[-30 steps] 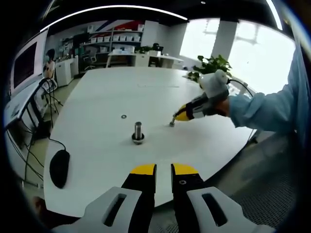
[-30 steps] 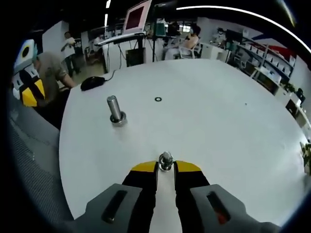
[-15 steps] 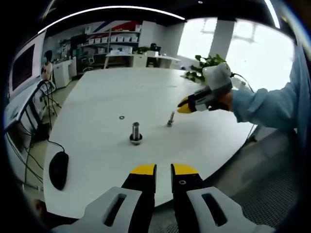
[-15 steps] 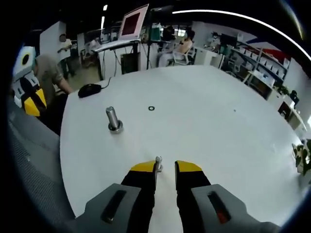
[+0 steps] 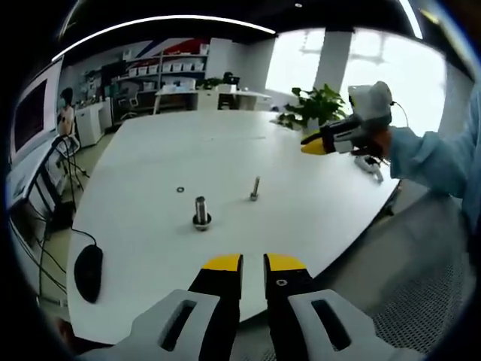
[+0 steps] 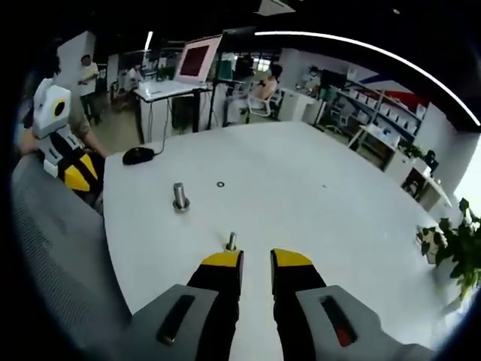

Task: Place the washer onto the threaded stud by aligning its center hole with the stud, sliding it down to the base, and recovering from edge contact or off-axis alignment until the washer reaches the visible bottom stop.

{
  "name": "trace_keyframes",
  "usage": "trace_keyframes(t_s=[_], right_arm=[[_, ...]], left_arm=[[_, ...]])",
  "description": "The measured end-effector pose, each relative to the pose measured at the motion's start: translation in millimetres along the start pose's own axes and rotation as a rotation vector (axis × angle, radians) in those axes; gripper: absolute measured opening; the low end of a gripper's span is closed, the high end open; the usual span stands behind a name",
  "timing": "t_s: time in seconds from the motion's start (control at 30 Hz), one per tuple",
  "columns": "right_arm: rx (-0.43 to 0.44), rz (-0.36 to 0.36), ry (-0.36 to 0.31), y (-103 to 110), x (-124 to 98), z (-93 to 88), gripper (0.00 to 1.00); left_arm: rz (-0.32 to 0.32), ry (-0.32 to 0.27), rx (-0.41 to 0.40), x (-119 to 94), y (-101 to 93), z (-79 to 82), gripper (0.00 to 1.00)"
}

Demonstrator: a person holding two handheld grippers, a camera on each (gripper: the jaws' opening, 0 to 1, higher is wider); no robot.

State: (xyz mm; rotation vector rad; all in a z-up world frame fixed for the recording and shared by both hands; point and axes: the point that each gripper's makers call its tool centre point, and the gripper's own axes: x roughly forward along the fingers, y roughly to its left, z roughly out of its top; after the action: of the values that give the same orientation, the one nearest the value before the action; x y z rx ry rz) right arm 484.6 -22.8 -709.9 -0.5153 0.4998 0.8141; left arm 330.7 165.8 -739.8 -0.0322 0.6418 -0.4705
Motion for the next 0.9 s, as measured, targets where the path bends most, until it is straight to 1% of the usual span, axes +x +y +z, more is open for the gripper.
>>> trace_keyframes(t_s=[0.1,0.2,0.33,0.37,0.4,0.43,0.53,0.6,0.7,0.77,0.83,0.9], right_arm=[[-0.004,-0.037,-0.004,-1.6,-30.3,-6.1,0.17],[0.004,-0.069,-0.008,-3.0,-55.8,-14.8,0.17],[0.015,-0.12,-0.001,-3.0,-89.7,-32.6,0.18],[0.018,-0.125,0.0,-2.6,-93.0,-34.7,0.19],[0.027,-0.138,0.006,-0.1,-105.2,-43.0,0.19],[0.029,-0.143,0.007,0.5,-108.5,-45.5,0.19],[0.061,-0.171,0.021,6.6,-128.6,-63.8,0.19],[0.075,-0.176,0.024,14.7,-138.2,-72.9,0.2],[0.092,-0.18,0.039,29.1,-147.0,-86.1,0.2],[0.103,-0.177,0.045,39.4,-151.2,-92.5,0.2],[0.109,-0.179,0.05,47.9,-154.7,-96.7,0.2],[0.115,-0.184,0.053,53.2,-156.3,-100.9,0.2]], left_arm=[[-0.005,-0.006,0.009,-1.1,-1.3,0.4,0.09],[-0.006,-0.01,0.02,-2.6,-2.9,-1.1,0.09],[-0.011,-0.01,0.031,-3.6,-6.1,-3.8,0.09],[-0.011,-0.01,0.034,-3.6,-6.5,-3.8,0.09],[-0.01,-0.008,0.036,-3.8,-6.2,-4.1,0.09],[-0.009,-0.009,0.036,-3.7,-5.7,-3.8,0.09],[-0.011,-0.016,0.042,-4.2,-7.1,-2.8,0.09],[-0.012,-0.014,0.049,-4.0,-7.4,-2.9,0.09],[-0.009,-0.017,0.055,-5.1,-7.8,-2.8,0.09],[-0.005,-0.023,0.06,-7.3,-6.0,-2.6,0.09],[0.023,-0.043,0.037,-10.6,-0.5,0.1,0.09],[0.017,-0.053,0.032,-10.9,-1.6,1.6,0.09]])
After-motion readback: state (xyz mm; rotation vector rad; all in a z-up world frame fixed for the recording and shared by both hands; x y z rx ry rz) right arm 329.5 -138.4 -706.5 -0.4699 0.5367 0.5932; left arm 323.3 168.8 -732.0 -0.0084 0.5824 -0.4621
